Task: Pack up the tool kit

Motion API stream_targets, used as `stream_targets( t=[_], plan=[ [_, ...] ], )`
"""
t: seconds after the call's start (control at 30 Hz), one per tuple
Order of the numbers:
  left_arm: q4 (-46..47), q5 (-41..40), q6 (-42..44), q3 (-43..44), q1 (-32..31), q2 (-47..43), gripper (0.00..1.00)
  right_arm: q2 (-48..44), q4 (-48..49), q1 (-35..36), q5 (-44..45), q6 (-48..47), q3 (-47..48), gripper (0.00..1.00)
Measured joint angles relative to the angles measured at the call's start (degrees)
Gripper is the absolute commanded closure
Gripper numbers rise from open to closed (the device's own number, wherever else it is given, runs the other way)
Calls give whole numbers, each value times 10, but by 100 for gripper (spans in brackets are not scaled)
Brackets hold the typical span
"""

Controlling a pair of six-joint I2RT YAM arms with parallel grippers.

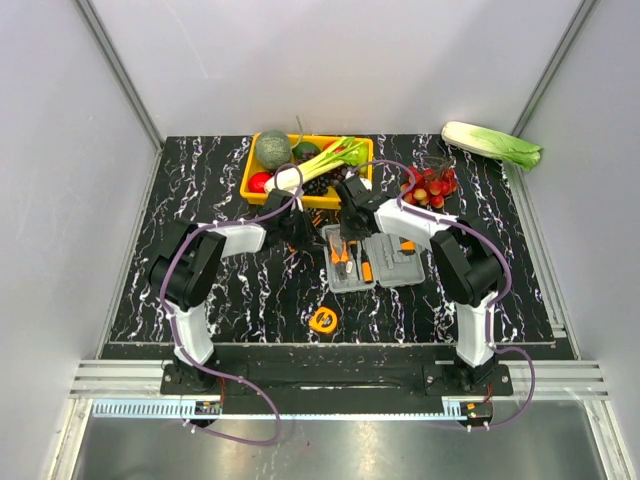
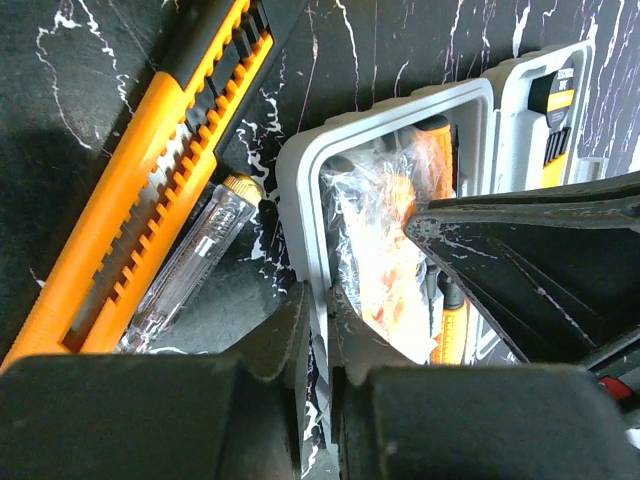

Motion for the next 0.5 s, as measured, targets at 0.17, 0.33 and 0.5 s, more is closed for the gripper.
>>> stream_targets(
  t=[0.17,0.33,0.5],
  plan=[
    [-1,0,-1,0,2,1,90,0,1,-3,-5,1,0,80],
    [-7,1,0,5,2,3,74,0,1,-3,-5,-1,0,79],
    [-18,-7,7,7,3,3,58,0,1,-3,-5,-4,0,78]
  ],
)
